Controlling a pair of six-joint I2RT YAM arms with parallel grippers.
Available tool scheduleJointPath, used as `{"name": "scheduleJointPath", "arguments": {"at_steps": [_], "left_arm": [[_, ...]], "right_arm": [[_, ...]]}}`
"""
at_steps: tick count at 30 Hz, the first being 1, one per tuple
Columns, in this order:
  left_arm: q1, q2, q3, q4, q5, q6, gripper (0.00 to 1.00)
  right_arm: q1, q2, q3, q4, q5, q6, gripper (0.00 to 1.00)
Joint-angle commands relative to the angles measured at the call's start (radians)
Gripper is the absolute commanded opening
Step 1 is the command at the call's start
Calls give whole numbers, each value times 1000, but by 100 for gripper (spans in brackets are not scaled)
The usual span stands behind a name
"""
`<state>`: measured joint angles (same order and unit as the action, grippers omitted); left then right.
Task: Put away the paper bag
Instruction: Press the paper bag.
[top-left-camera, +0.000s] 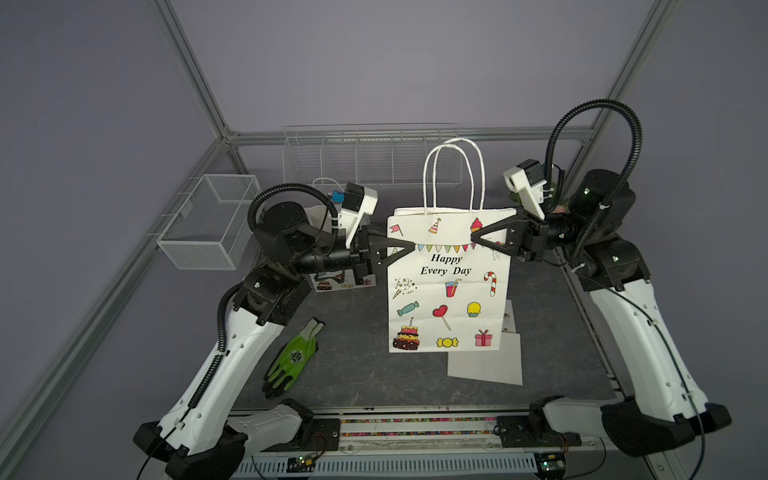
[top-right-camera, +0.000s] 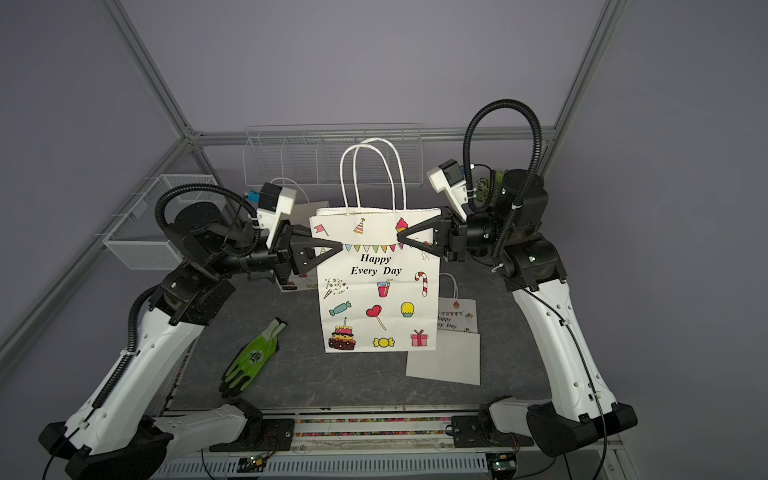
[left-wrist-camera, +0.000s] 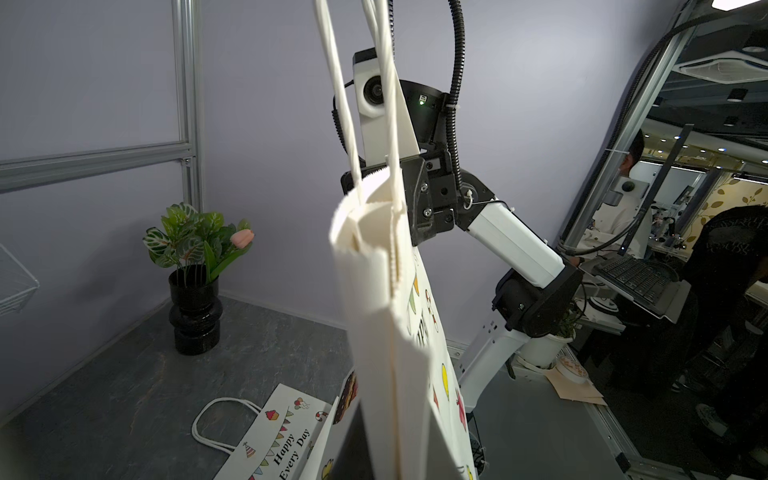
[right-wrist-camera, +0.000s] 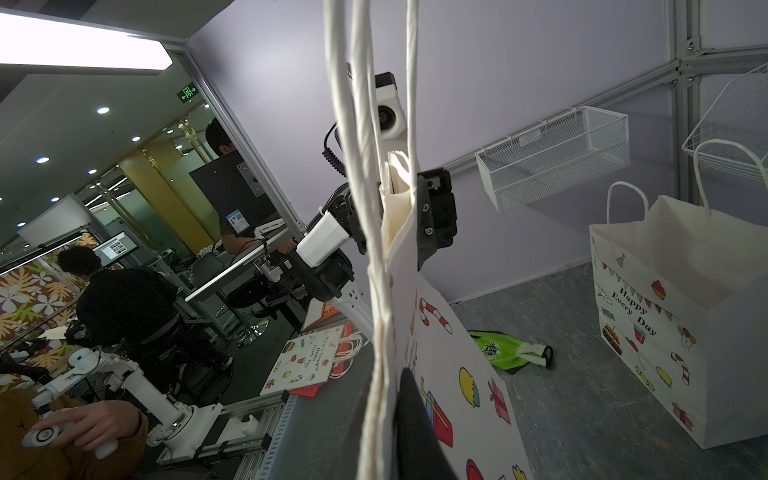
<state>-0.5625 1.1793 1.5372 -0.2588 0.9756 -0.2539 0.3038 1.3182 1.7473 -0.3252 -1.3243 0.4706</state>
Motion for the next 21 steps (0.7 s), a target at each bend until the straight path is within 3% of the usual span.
{"name": "scheduleJointPath", "arguments": {"at_steps": [1, 6, 8, 9, 11, 15, 17, 21], "left_arm": [[15, -19, -15, 9, 6, -1, 19], [15, -12, -17, 17, 8, -14, 68], [15, -7, -16, 28, 13, -24, 69], [15, -3, -16, 34, 14, -28, 64], [16, 0, -16, 44, 9, -38, 41], [18, 0, -14, 54, -10, -45, 10], [19, 0, -10, 59, -16, -55, 3], [27, -7, -11, 69, -29, -71, 0]], "right_arm": [[3, -11, -5, 15, 1, -14, 13], [3, -10, -6, 15, -2, -13, 14], [4, -10, -8, 15, 0, -12, 12], [7, -10, -8, 15, 1, -12, 12], [7, -10, -13, 15, 3, -11, 12], [10, -13, -18, 15, 9, -12, 11], [12, -17, -22, 15, 11, -13, 12], [12, -29, -41, 15, 19, -19, 17]]}}
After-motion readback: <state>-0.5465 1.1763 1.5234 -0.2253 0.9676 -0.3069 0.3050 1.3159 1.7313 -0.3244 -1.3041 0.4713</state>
